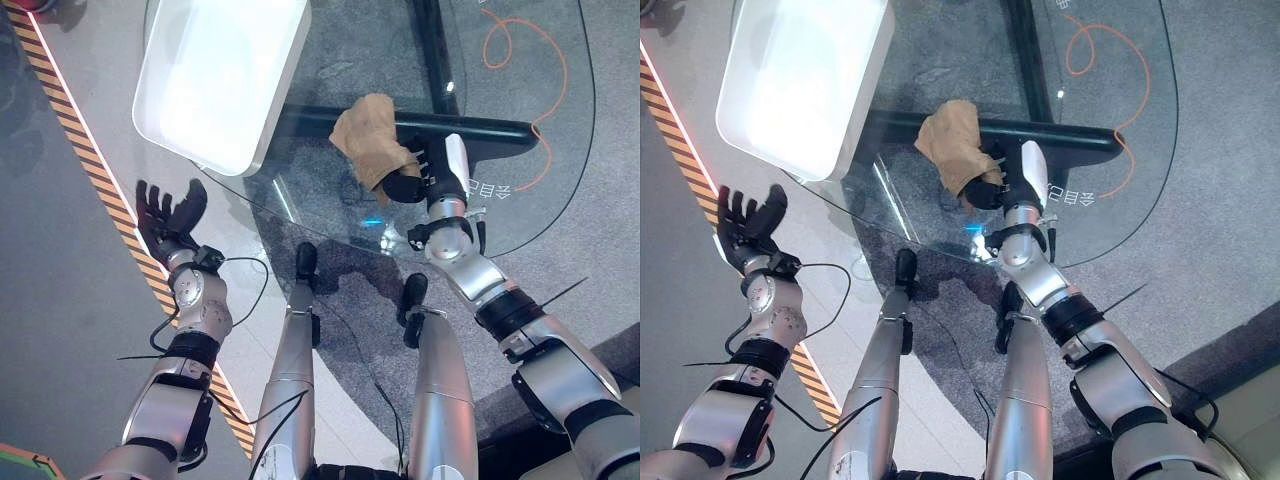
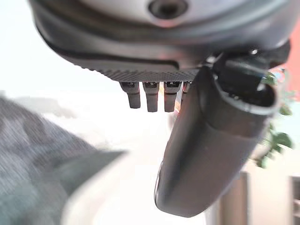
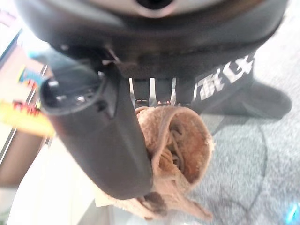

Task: Wipe the table with a cloth and put it in the basket.

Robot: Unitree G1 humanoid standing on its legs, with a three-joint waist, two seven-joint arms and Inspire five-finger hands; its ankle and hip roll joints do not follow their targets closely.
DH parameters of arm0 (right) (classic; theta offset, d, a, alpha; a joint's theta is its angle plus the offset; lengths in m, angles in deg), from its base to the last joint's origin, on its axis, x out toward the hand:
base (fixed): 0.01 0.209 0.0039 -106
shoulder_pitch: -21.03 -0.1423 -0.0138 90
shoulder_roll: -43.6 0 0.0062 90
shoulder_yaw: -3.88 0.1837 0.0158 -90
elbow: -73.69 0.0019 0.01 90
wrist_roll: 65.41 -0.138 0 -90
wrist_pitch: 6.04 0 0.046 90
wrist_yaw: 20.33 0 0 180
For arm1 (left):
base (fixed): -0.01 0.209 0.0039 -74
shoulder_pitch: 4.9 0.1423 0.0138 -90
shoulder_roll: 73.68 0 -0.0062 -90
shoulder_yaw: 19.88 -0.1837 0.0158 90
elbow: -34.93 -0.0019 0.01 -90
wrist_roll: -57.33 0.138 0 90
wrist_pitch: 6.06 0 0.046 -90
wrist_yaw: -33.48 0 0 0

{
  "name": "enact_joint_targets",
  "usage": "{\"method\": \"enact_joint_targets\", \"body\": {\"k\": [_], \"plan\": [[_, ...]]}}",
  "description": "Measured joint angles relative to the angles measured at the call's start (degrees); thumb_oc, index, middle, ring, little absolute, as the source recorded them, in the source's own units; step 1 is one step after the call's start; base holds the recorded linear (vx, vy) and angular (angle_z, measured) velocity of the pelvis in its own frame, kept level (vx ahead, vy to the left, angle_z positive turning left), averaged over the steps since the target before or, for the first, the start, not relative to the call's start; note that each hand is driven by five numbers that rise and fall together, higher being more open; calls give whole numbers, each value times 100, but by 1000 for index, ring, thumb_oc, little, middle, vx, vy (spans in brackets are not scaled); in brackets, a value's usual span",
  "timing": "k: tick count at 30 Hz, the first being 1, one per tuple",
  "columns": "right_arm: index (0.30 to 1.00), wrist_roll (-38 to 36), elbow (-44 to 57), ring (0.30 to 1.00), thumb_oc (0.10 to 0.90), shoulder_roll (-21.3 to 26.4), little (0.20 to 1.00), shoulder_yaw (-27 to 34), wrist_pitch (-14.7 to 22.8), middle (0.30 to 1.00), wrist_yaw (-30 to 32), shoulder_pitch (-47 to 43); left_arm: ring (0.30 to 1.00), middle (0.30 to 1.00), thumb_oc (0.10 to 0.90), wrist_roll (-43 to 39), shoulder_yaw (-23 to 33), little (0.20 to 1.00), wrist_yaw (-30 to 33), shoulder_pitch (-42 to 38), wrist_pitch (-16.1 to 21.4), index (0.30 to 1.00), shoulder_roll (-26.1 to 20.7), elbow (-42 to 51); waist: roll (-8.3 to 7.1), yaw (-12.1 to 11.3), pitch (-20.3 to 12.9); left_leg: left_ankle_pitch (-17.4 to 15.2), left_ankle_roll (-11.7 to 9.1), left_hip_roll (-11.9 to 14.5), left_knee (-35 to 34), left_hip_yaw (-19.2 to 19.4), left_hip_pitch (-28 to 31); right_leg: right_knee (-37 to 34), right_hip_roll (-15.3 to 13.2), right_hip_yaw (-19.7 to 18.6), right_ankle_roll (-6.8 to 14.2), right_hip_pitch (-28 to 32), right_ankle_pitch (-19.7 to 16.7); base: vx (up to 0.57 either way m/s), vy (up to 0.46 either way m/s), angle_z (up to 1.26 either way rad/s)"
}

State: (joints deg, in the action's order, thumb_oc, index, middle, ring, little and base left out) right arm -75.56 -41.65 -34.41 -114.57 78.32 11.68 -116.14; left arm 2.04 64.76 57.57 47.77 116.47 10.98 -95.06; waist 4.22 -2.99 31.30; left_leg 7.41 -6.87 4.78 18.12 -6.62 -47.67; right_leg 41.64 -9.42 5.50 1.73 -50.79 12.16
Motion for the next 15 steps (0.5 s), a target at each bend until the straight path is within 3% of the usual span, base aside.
{"method": "enact_joint_targets", "body": {"k": [10, 15], "plan": [[300, 351, 802, 300, 100, -91, 200, 604, 335, 300, -32, 615, 900, 900, 800, 504, -28, 900, -783, 143, 40, 900, 246, 1611, -24, 117, 10, -24, 16, 24, 8, 7, -10, -16, 32, -7, 4, -5, -3, 2, -7, -1], [300, 579, 1083, 300, 100, -135, 200, 711, 475, 300, -157, 699, 900, 900, 800, 442, -57, 900, -1182, 177, -231, 900, 282, 2208, -25, 181, 10, -28, 21, 24, 9, 22, -38, -26, 35, -28, 12, -43, -9, 0, 0, 0]]}}
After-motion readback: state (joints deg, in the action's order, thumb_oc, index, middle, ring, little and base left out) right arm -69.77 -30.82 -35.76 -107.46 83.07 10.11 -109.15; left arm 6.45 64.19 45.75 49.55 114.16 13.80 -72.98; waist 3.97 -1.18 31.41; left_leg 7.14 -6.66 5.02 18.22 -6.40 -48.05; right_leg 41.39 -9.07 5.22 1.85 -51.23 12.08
